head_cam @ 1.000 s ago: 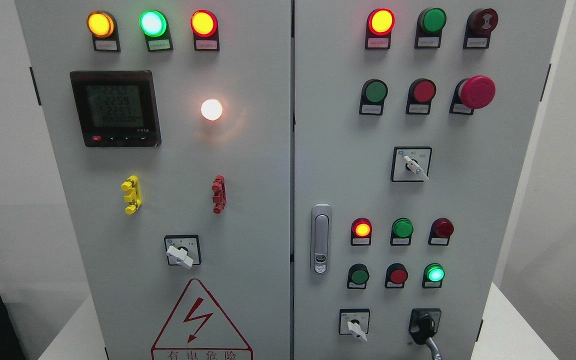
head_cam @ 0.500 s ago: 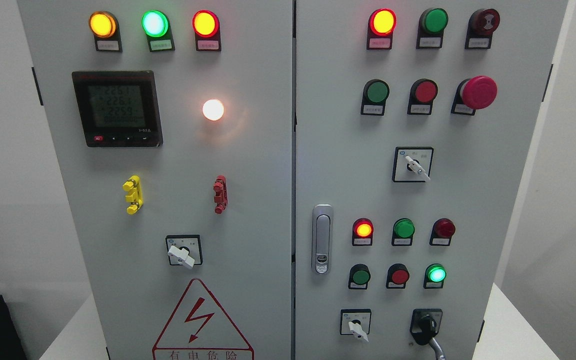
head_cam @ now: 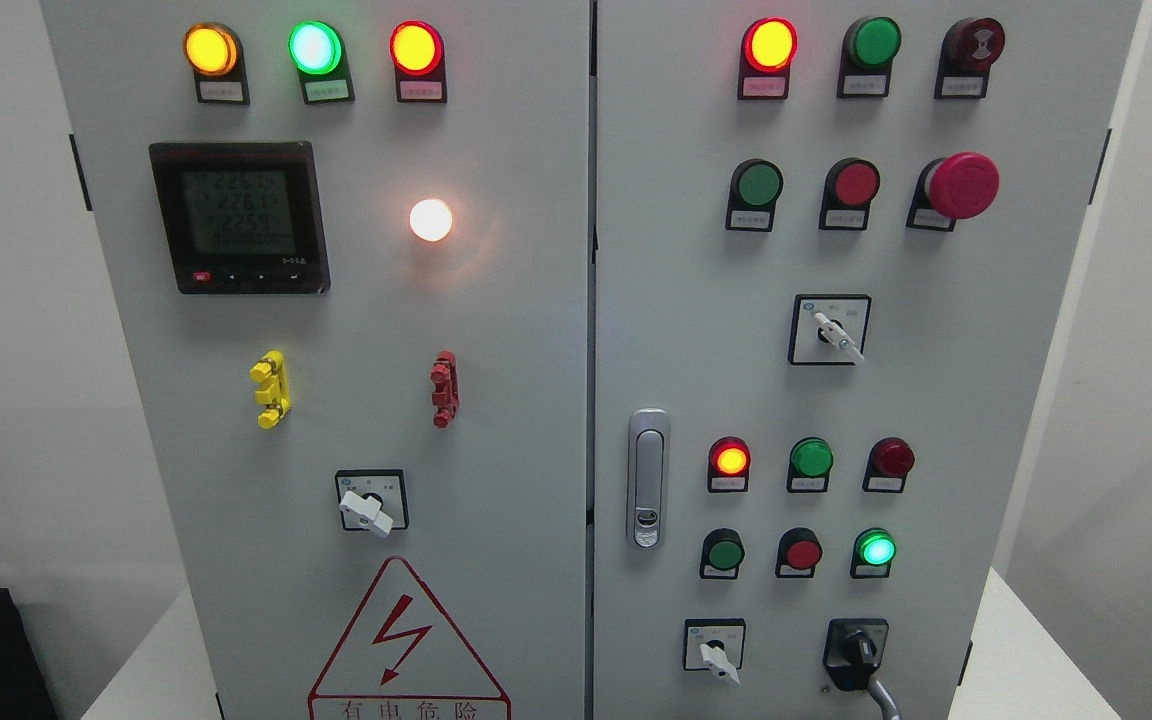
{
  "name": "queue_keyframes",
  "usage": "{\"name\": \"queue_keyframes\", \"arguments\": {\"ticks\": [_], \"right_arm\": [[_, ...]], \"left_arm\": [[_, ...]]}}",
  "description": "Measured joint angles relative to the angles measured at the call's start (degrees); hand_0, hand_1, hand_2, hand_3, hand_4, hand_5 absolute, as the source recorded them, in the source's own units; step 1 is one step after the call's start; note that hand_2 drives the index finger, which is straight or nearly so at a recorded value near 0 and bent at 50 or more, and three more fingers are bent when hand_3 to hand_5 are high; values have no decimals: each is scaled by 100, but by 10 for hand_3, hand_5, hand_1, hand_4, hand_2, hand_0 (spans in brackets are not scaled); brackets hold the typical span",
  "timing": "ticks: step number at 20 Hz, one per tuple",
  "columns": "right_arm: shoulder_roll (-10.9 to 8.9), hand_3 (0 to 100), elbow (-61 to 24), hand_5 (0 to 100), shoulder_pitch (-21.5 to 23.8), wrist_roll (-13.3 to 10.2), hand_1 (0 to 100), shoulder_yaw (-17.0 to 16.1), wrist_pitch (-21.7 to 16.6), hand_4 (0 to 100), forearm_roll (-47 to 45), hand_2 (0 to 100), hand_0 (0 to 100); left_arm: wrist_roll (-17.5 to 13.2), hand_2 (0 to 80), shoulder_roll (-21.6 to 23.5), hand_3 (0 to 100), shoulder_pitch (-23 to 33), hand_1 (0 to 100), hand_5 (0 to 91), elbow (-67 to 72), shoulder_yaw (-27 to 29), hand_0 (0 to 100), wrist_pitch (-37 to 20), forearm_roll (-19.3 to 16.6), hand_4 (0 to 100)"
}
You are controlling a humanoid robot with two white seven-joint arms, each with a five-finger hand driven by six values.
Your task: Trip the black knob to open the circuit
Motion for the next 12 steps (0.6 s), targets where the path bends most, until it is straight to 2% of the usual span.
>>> {"name": "queue_keyframes", "arguments": {"ticks": [12], "right_arm": [[-10,1000,-298,901,243,2,1000,-145,-18,998,-31,57,925]], "left_arm": [[0,0,0,0,0,389,0,0,0,120,0,0,0]]}}
